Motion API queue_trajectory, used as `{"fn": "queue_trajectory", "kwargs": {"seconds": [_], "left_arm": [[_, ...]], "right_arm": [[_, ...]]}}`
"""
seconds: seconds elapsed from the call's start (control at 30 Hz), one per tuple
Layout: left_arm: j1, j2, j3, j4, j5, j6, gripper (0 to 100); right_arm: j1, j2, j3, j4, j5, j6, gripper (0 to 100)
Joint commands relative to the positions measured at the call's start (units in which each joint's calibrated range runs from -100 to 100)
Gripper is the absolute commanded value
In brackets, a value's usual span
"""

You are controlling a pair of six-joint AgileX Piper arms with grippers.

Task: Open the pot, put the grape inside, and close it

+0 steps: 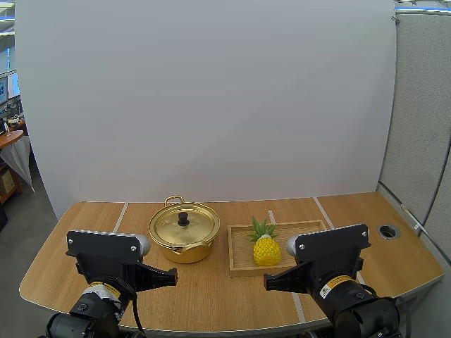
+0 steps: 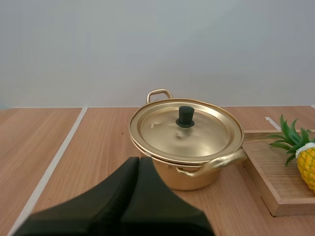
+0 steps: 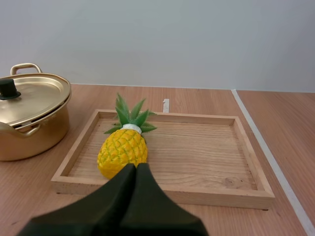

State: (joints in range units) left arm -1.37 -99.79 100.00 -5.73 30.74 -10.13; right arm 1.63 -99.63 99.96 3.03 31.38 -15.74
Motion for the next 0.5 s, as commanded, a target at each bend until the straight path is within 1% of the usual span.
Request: {"fn": "queue_trajectory", "kwargs": {"seconds": [0.0,0.27,0.37,0.43,0.47], "left_arm": [[0.16,-0.2,0.0,0.4,-1.4,-0.6,0],[0.16,-0.2,0.0,0.4,-1.4,-0.6,0],[0.51,-0.2,0.0,0.4,-1.4,-0.6,0],[1.39,-0.2,0.0,0.4,-1.4,-0.6,0],[1.58,-0.2,0.0,0.4,-1.4,-0.6,0]], "right_arm": [[-0.2,-0.4,0.0,-0.3,-0.1,0.0,0],[-0.4,-0.4,0.0,-0.3,-0.2,0.0,0],[-0.4,-0.4,0.0,-0.3,-0.2,0.0,0],[-0.4,-0.4,0.0,-0.3,-0.2,0.0,0],[-0.4,-0.4,0.0,-0.3,-0.2,0.0,0]]}}
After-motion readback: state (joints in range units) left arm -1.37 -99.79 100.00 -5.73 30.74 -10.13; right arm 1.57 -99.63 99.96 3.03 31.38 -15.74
